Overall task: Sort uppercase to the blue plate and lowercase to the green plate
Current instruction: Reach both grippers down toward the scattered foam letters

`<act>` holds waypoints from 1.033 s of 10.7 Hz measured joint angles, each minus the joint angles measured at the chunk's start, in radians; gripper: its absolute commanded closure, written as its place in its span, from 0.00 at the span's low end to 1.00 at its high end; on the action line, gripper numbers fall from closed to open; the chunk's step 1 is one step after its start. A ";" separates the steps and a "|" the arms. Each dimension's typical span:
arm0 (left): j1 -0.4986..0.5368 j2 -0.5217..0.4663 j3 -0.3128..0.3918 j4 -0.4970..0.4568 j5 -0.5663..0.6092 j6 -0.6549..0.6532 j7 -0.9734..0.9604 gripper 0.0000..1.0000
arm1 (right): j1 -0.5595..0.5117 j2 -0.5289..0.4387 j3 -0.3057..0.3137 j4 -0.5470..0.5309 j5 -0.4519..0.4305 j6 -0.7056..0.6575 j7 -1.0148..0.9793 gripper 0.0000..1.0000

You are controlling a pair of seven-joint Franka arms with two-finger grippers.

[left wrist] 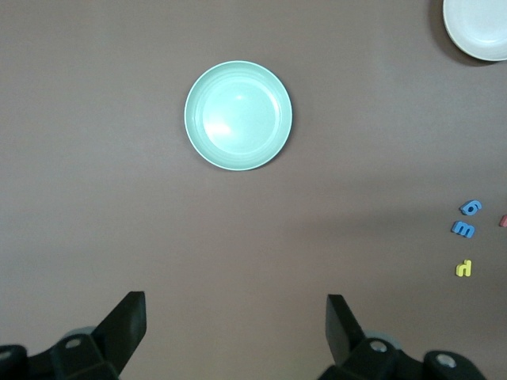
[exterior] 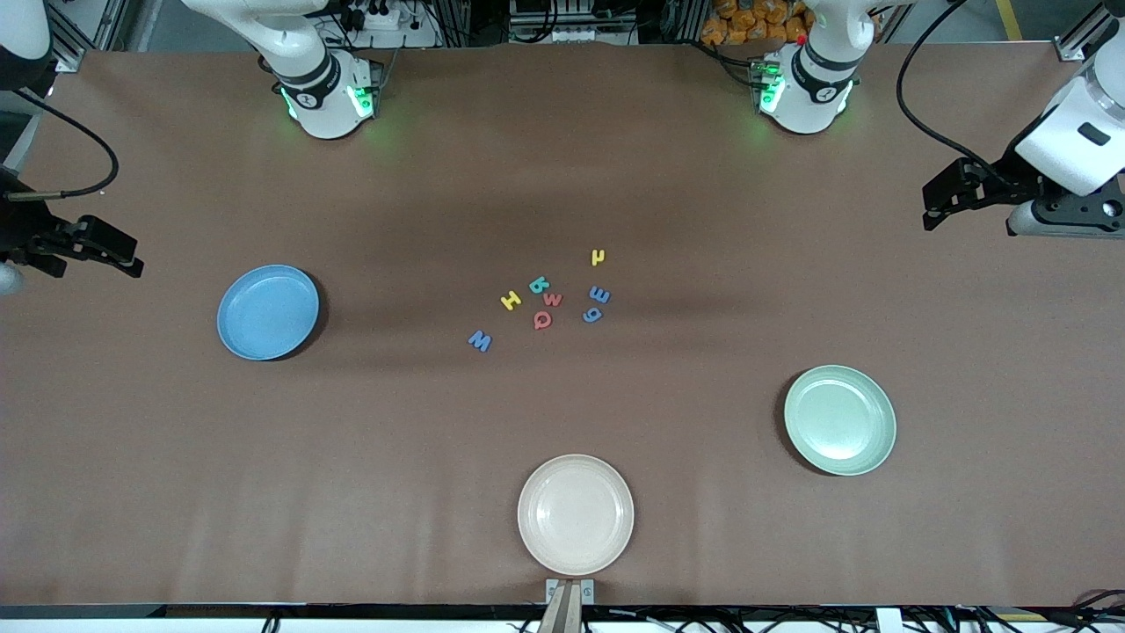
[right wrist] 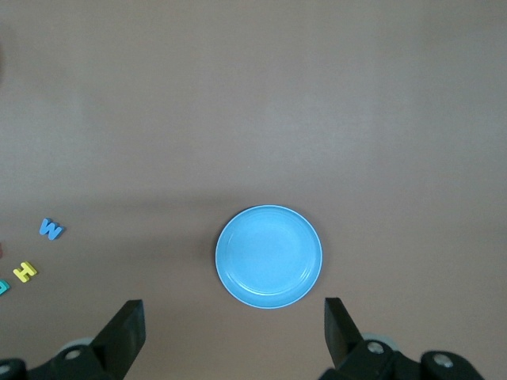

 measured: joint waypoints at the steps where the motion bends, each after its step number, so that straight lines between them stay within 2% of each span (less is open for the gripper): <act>1: 0.000 0.001 0.000 0.000 0.000 -0.002 0.000 0.00 | 0.001 0.000 0.000 0.000 0.000 0.003 0.001 0.00; 5: -0.028 0.027 -0.029 -0.045 -0.022 0.020 0.000 0.00 | 0.004 0.000 0.002 0.000 0.001 0.005 0.002 0.00; 8: -0.059 0.060 -0.137 -0.127 -0.027 0.154 -0.060 0.00 | 0.005 0.000 0.002 -0.001 0.001 0.006 0.003 0.00; 11: -0.126 0.156 -0.231 -0.158 -0.029 0.236 -0.182 0.00 | 0.036 0.001 0.004 -0.038 0.005 0.042 0.082 0.00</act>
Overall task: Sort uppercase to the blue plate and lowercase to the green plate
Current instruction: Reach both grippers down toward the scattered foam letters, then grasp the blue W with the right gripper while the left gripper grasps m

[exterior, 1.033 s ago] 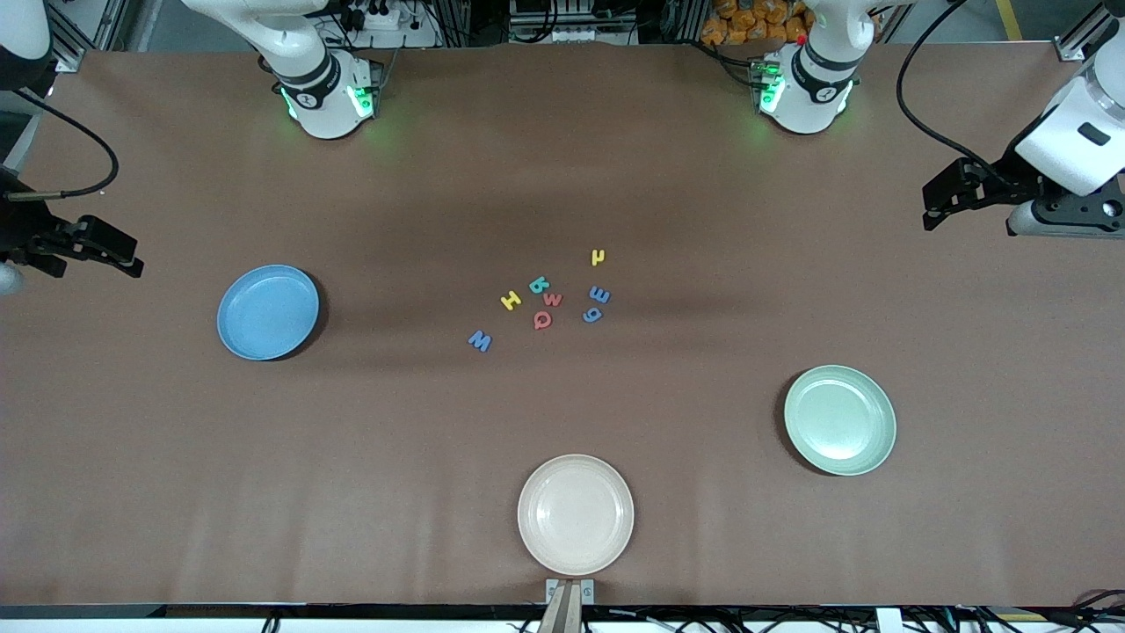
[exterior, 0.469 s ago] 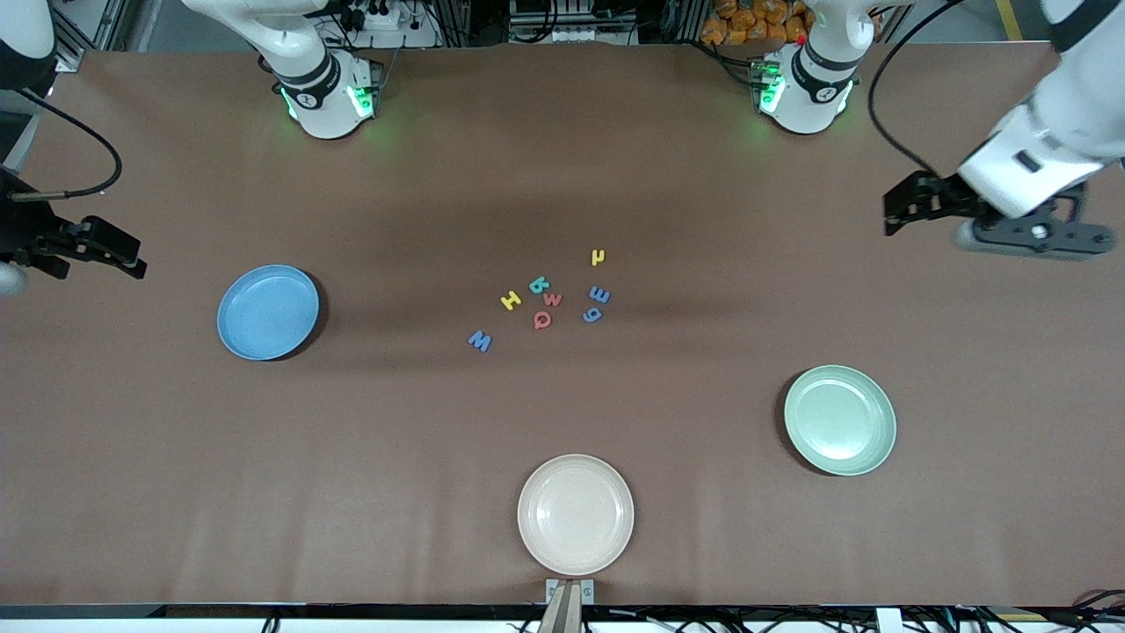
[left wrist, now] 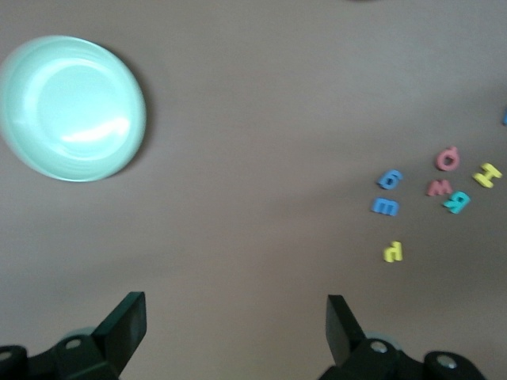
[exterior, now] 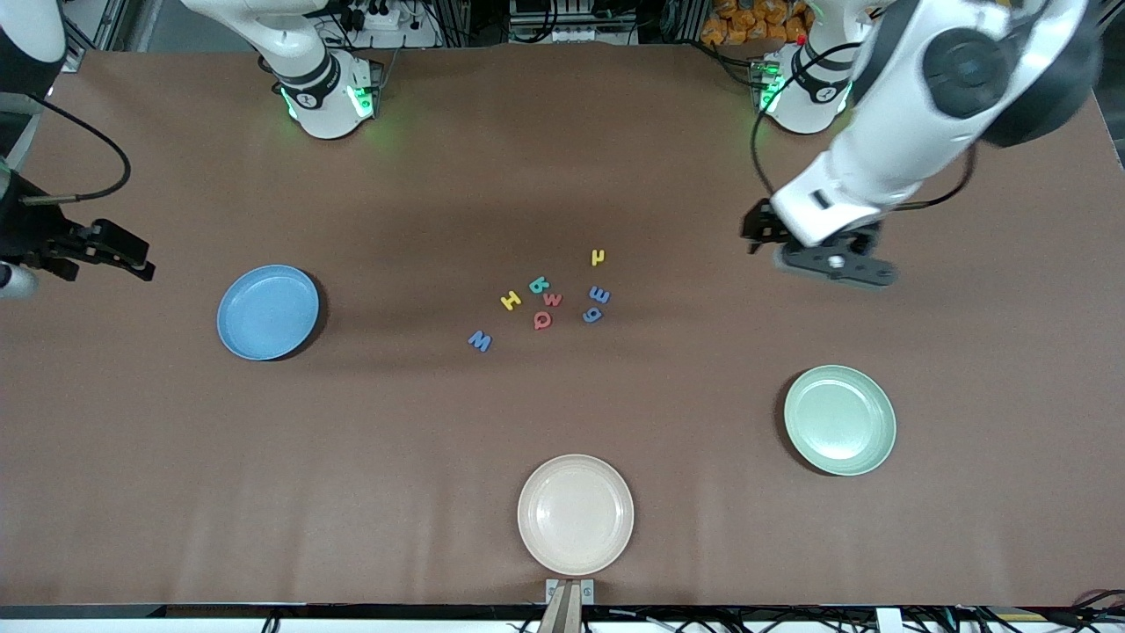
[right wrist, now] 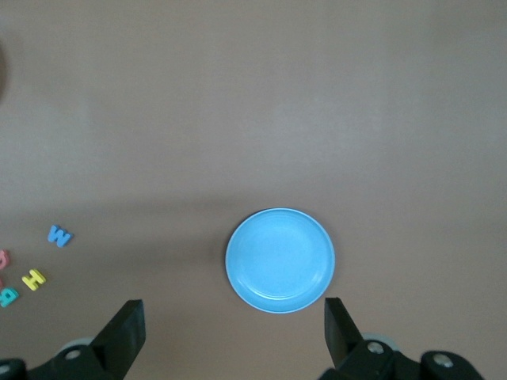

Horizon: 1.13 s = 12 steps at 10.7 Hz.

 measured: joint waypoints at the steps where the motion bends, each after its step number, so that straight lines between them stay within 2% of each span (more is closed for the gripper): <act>1: -0.025 0.037 -0.020 -0.001 0.000 0.025 -0.015 0.00 | 0.025 0.003 0.000 -0.019 0.001 0.021 0.051 0.00; 3: -0.077 0.108 -0.037 -0.002 0.000 0.087 -0.019 0.00 | 0.090 0.021 0.002 -0.048 0.004 0.052 0.180 0.00; 5: -0.129 0.174 -0.040 -0.002 0.011 0.142 -0.024 0.00 | 0.145 0.079 0.005 -0.064 0.037 0.098 0.303 0.00; 8: -0.194 0.252 -0.041 -0.003 0.086 0.187 -0.086 0.00 | 0.220 0.194 0.006 -0.068 0.071 0.245 0.423 0.00; 10: -0.222 0.303 -0.041 -0.004 0.092 0.240 -0.098 0.00 | 0.298 0.273 0.007 -0.080 0.071 0.370 0.512 0.00; 12: -0.259 0.364 -0.042 -0.007 0.171 0.295 -0.177 0.00 | 0.354 0.312 0.007 -0.093 0.071 0.434 0.565 0.00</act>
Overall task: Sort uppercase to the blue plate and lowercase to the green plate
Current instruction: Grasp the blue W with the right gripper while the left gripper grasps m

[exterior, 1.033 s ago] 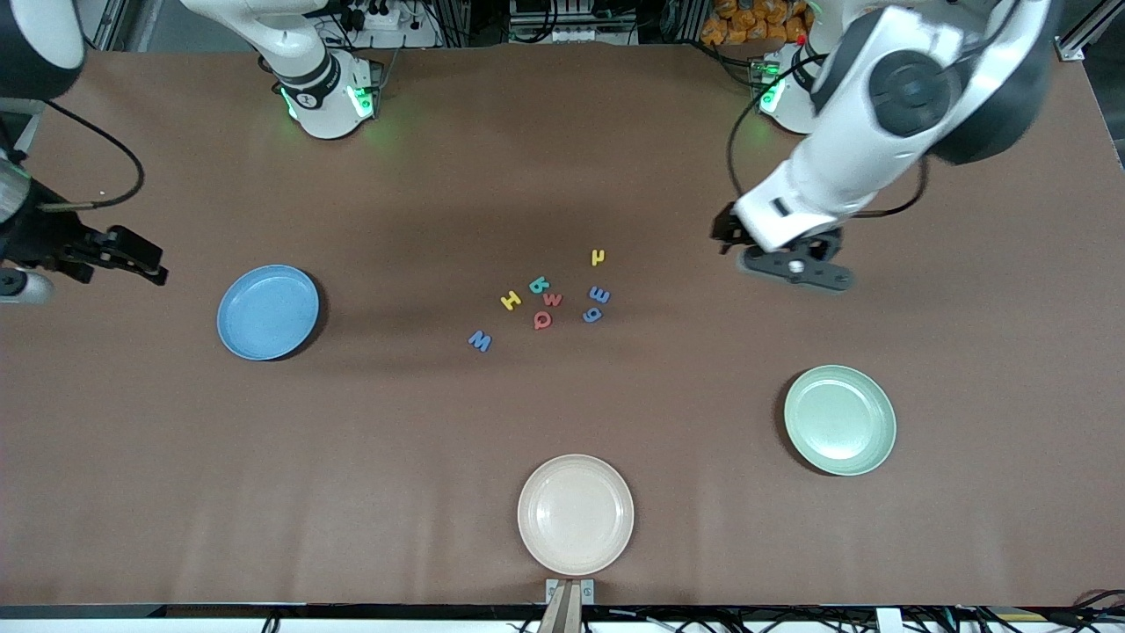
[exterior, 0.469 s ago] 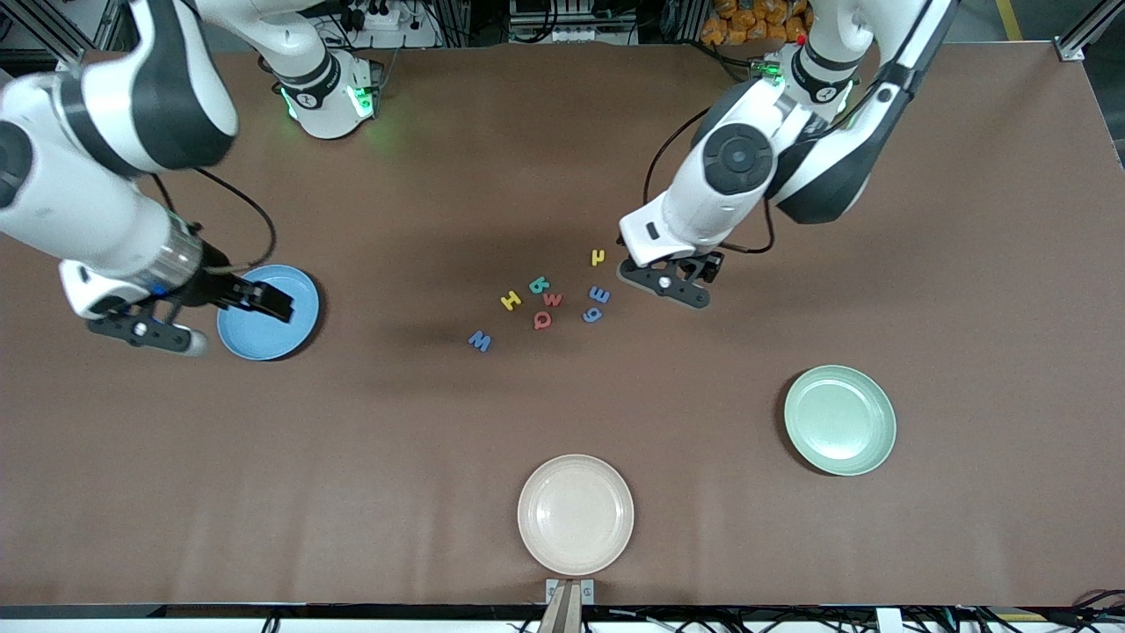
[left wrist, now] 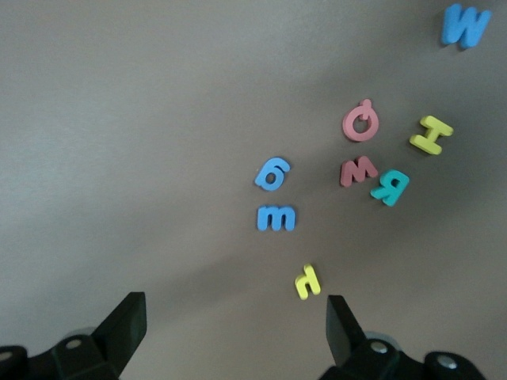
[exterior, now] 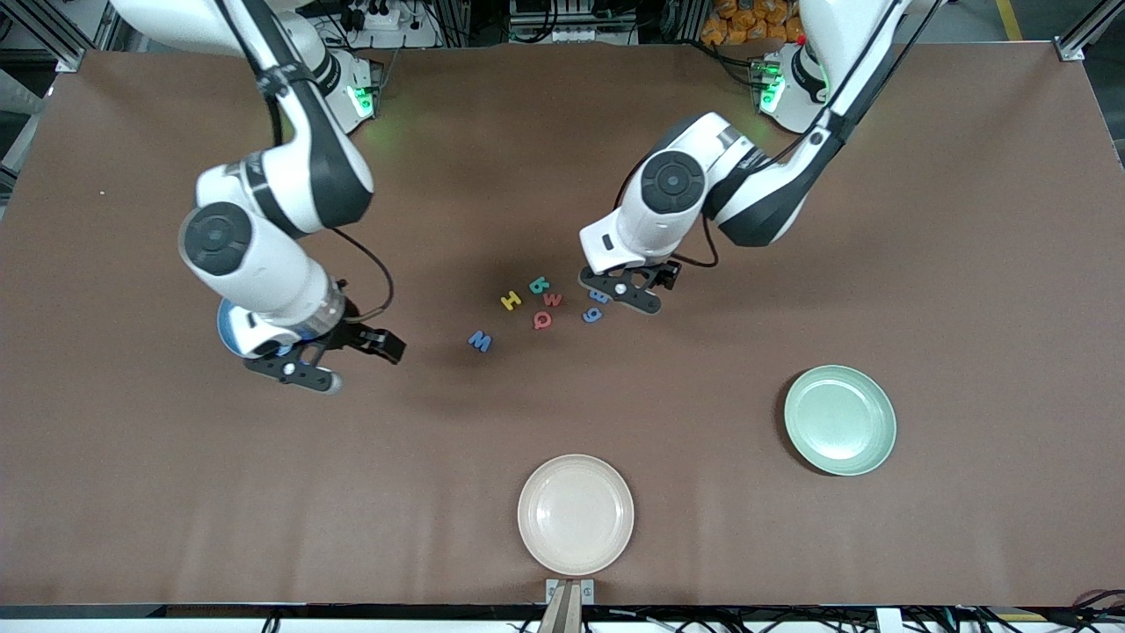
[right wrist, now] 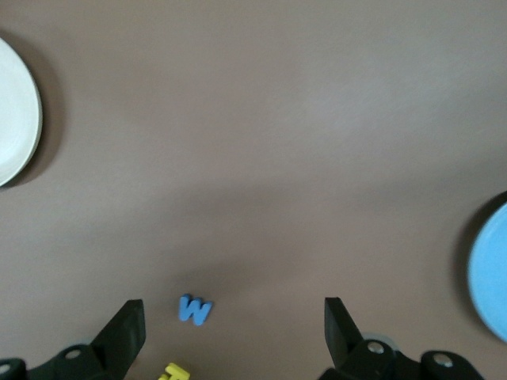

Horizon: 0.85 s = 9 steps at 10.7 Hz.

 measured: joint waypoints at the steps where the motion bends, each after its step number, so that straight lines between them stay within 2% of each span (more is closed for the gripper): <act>1: -0.025 0.037 0.000 -0.001 0.059 0.023 -0.062 0.00 | 0.026 0.006 0.000 -0.002 0.000 0.025 0.013 0.00; 3: -0.061 0.105 0.000 -0.001 0.111 0.069 -0.134 0.03 | 0.062 0.052 0.000 -0.014 0.000 0.103 0.030 0.00; 6: -0.087 0.175 0.000 -0.005 0.220 0.120 -0.236 0.06 | 0.081 0.200 -0.002 -0.022 -0.001 0.236 0.038 0.01; 9: -0.088 0.215 0.001 -0.037 0.245 0.210 -0.254 0.10 | 0.113 0.287 -0.005 -0.020 -0.001 0.301 0.111 0.04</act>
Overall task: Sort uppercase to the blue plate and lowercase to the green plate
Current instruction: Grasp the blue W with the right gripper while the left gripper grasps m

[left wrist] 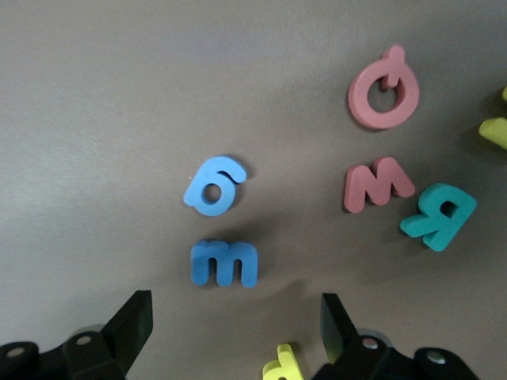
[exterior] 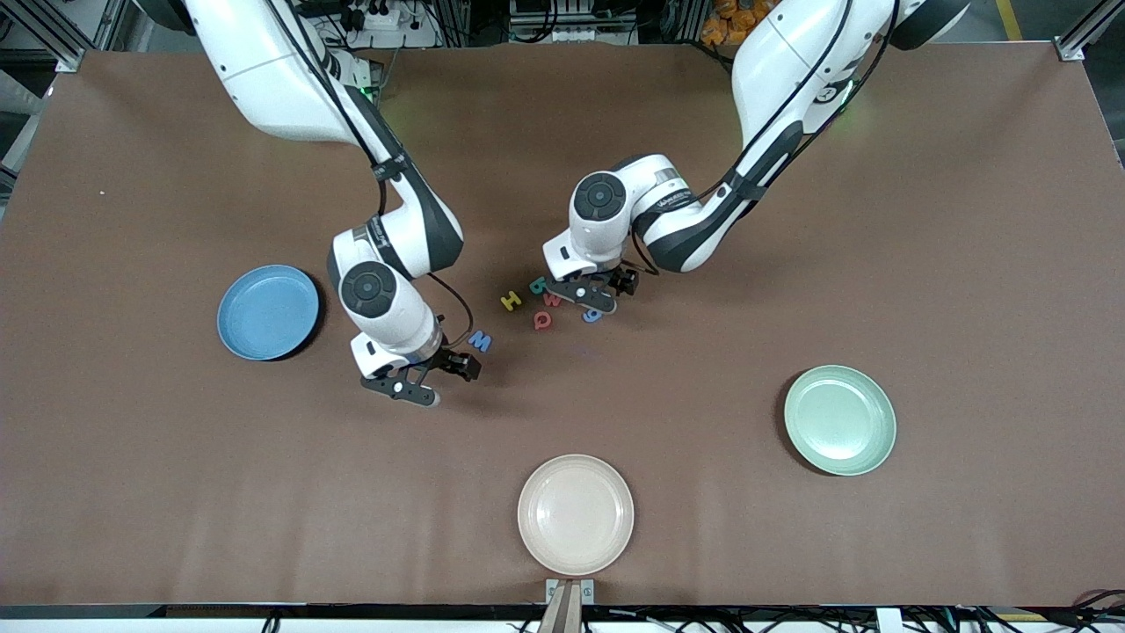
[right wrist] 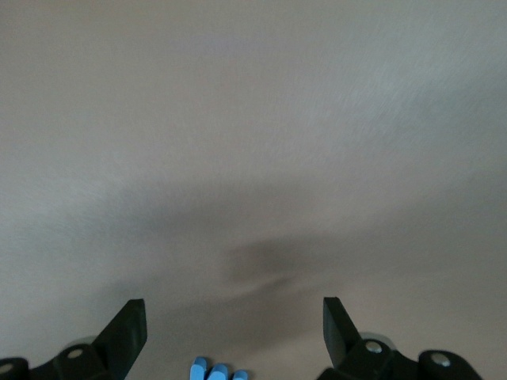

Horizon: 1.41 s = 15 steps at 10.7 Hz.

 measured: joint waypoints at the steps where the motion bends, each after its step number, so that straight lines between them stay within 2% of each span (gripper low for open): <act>1: 0.000 0.005 0.001 -0.003 0.000 0.008 0.000 0.11 | 0.016 0.014 -0.004 0.001 0.000 0.010 0.019 0.04; 3: 0.000 0.009 0.002 -0.004 0.000 0.011 0.000 0.15 | 0.032 0.017 -0.007 0.005 0.000 0.012 0.054 0.07; 5: 0.001 0.013 0.007 -0.005 0.004 0.011 0.000 0.18 | 0.051 0.017 -0.008 0.007 0.000 0.000 0.074 0.20; 6: 0.001 0.013 0.010 -0.005 0.006 0.011 0.000 0.19 | 0.057 0.017 -0.008 0.007 0.000 -0.014 0.082 0.22; 11: 0.003 0.016 0.039 -0.006 0.007 0.012 0.000 0.32 | 0.070 0.027 -0.009 0.005 0.000 -0.023 0.085 0.24; 15: 0.003 0.020 0.043 -0.005 0.007 0.015 -0.016 0.43 | 0.075 0.041 -0.009 -0.031 0.000 0.028 0.085 0.25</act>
